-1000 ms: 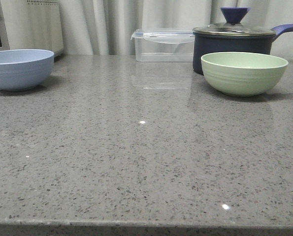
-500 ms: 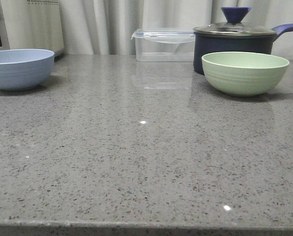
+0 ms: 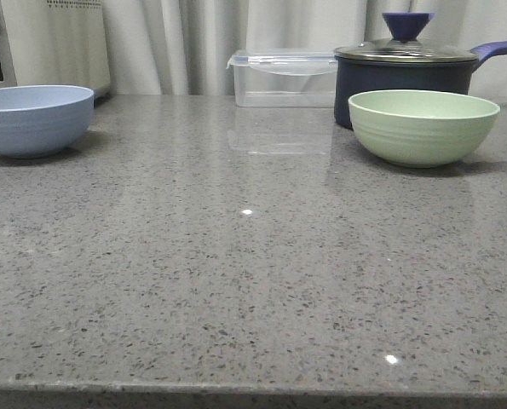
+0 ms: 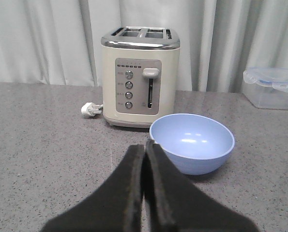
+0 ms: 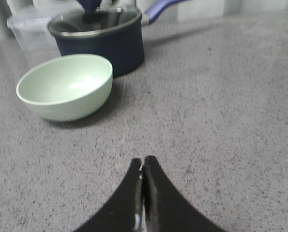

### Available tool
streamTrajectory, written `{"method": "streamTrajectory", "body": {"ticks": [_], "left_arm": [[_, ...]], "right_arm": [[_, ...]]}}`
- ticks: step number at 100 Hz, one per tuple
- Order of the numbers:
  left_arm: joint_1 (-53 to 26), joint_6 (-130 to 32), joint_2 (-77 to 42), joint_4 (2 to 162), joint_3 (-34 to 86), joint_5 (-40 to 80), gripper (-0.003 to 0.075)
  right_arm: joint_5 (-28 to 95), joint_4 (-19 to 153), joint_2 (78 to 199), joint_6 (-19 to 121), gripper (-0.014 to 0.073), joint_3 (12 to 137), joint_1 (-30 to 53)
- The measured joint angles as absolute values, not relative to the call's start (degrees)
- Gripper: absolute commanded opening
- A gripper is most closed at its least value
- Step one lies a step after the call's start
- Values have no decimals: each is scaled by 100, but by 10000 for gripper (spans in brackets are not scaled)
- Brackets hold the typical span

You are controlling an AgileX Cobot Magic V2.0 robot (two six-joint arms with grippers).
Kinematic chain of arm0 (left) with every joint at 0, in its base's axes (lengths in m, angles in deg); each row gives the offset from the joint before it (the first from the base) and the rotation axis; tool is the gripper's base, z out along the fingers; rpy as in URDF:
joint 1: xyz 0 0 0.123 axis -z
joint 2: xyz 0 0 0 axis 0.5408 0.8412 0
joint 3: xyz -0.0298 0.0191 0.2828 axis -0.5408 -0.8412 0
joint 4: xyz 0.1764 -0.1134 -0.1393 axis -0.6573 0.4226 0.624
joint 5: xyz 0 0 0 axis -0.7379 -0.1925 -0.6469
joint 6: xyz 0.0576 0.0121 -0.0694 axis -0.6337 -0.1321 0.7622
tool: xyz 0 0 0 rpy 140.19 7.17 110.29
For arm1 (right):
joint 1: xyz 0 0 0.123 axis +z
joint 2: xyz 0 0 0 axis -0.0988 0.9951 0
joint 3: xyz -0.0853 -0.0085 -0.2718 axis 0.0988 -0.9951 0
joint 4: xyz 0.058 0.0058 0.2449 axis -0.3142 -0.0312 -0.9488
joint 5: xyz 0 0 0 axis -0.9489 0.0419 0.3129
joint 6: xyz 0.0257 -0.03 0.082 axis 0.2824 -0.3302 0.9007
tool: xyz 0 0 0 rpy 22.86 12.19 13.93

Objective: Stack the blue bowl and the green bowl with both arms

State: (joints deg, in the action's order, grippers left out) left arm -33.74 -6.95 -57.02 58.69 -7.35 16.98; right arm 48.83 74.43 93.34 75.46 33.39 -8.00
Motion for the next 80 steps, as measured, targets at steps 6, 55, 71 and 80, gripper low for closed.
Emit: {"method": "streamTrajectory", "body": {"ticks": [6, 55, 71, 80], "left_arm": [[-3374, -695, -5373, 5869, -424, 1498, -20], [-3374, -1065, -3924, 5869, 577, 1219, 314], [-3374, -1068, -3924, 5869, 577, 1207, 314], [-3374, -1068, -3921, 5869, 577, 1207, 314]], "right_arm": [[5109, 7492, 9658, 7510, -43, 3642, -800], [5700, 7579, 11035, 7445, 379, 4839, -800], [5725, 7579, 11036, 7445, 379, 4839, -800], [5725, 7565, 11036, 7435, 379, 4839, -800]]}}
